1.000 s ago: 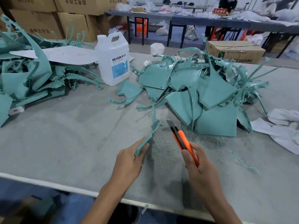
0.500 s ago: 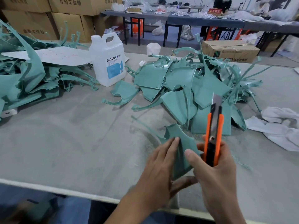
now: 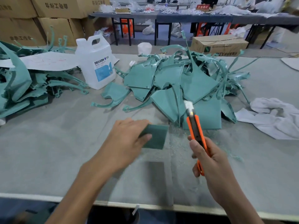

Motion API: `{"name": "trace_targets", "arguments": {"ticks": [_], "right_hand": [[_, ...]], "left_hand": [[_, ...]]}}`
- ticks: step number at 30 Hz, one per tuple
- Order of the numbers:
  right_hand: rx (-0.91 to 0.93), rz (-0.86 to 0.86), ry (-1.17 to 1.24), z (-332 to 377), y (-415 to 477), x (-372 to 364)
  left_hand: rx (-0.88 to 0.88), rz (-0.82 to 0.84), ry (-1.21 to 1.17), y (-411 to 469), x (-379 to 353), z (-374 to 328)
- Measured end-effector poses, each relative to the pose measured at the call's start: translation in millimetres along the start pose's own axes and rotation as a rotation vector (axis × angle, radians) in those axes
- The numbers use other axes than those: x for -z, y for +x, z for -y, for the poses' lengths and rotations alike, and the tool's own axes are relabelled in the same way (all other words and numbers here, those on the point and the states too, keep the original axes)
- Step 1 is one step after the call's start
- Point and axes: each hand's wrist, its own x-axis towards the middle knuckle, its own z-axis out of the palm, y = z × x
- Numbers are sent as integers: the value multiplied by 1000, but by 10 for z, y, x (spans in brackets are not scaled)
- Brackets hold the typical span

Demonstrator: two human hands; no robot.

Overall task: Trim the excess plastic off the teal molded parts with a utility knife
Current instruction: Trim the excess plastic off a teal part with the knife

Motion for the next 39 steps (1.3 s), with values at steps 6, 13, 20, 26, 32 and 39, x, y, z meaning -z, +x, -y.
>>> {"name": "trace_targets", "arguments": {"ticks": [6, 13, 20, 26, 32, 39], "right_hand": [[-94, 109, -316, -364, -6, 119], [-99, 189, -547, -412, 143, 53], [-80, 225, -591, -401, 152, 5], [-31, 228, -520, -423, 156, 17], [-23, 190, -390, -414, 109, -5], [41, 144, -161, 73, 41, 89]], "left_hand": [[126, 119, 2, 181, -73, 226], [113, 111, 100, 143, -113, 294], [136, -8, 170, 81, -118, 235], [141, -14, 271, 12, -135, 186], [111, -12, 249, 4, -139, 178], [90, -5, 272, -20, -144, 179]]}}
